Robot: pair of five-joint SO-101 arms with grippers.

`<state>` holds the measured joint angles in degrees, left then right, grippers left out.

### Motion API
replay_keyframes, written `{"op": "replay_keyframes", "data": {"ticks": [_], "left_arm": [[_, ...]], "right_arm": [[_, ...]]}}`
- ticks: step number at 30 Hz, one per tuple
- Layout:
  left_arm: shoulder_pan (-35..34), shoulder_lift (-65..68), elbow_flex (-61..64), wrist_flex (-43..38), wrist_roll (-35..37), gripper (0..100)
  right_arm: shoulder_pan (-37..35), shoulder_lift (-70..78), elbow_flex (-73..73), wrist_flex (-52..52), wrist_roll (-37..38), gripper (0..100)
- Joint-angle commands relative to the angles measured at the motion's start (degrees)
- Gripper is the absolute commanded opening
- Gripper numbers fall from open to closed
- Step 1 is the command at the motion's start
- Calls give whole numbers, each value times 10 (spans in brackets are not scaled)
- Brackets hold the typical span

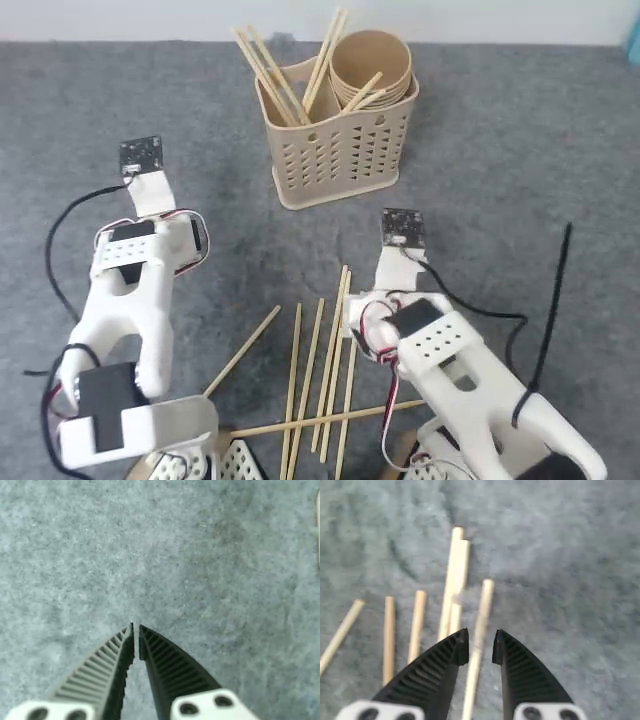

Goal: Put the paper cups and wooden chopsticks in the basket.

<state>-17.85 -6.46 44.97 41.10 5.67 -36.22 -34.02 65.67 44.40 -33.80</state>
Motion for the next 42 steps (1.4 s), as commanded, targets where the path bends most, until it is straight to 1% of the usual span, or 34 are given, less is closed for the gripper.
{"op": "replay_keyframes", "data": {"ticks": [1, 7, 9, 16, 22, 24, 25, 26, 33, 35, 40, 41, 42], "left_arm": [[6, -3, -13, 4, -6, 13], [6, -3, -13, 4, -8, 13], [6, -3, -13, 4, -8, 13], [6, -3, -13, 4, -8, 13], [6, -3, -13, 4, -8, 13], [6, -3, -13, 4, -8, 13], [6, -3, -13, 4, -8, 13], [6, -4, -12, 4, -8, 13], [6, -4, -10, 4, -9, 13], [6, -5, -10, 7, -9, 13], [6, -7, -15, 49, -11, 13], [6, -7, -15, 65, -18, 13], [9, -8, -18, 87, -45, 13]], "right_arm": [[-11, -23, -5, -25, -10, 91], [-9, 19, -12, -63, -10, 91], [-7, 55, -22, -76, -10, 91], [43, 208, -108, -75, -10, 91], [39, 298, -164, -71, -8, 76], [42, 294, -171, -53, -8, 13], [43, 289, -171, -48, -9, 1], [44, 284, -171, -41, -9, 16], [45, 225, -159, 18, -7, 8], [52, 205, -140, 1, -7, 8], [96, 160, -91, -58, -10, 8], [99, 154, -84, -67, -10, 8], [101, 151, -79, -75, -11, 8]]}}
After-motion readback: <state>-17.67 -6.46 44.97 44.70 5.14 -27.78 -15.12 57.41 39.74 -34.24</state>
